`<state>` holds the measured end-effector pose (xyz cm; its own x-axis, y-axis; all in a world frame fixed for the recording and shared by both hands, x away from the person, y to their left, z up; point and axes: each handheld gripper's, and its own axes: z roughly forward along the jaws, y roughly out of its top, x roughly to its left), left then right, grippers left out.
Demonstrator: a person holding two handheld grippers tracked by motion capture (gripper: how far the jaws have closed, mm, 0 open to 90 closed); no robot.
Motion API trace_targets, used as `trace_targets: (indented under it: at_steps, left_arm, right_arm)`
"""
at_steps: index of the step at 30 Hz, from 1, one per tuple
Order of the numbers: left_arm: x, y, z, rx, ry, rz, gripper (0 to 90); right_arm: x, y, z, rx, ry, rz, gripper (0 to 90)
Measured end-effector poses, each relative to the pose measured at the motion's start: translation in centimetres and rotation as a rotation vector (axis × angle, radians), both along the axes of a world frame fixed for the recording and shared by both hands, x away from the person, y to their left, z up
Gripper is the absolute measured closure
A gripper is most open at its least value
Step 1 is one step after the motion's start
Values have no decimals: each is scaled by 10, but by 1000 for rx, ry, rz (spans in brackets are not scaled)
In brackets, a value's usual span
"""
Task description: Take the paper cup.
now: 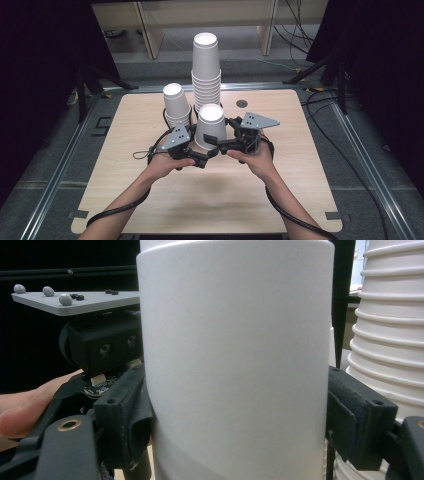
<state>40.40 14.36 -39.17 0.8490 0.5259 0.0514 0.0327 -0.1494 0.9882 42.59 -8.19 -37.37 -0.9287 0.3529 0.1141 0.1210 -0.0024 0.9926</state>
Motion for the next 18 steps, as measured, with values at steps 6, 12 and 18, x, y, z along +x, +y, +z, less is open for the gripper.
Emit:
trace_targets:
  at_steps: [6,12,18]
  left_arm:
    - [0,0,-2,7,3,0,24]
    - [0,1,-5,20,12,1,40]
    - [-2,0,-6,30,16,5,77]
  right_arm:
    - [1,1,-3,10,-7,10,224]
    - [1,1,-6,-12,8,-1,215]
    - [1,2,-8,-15,29,2,200]
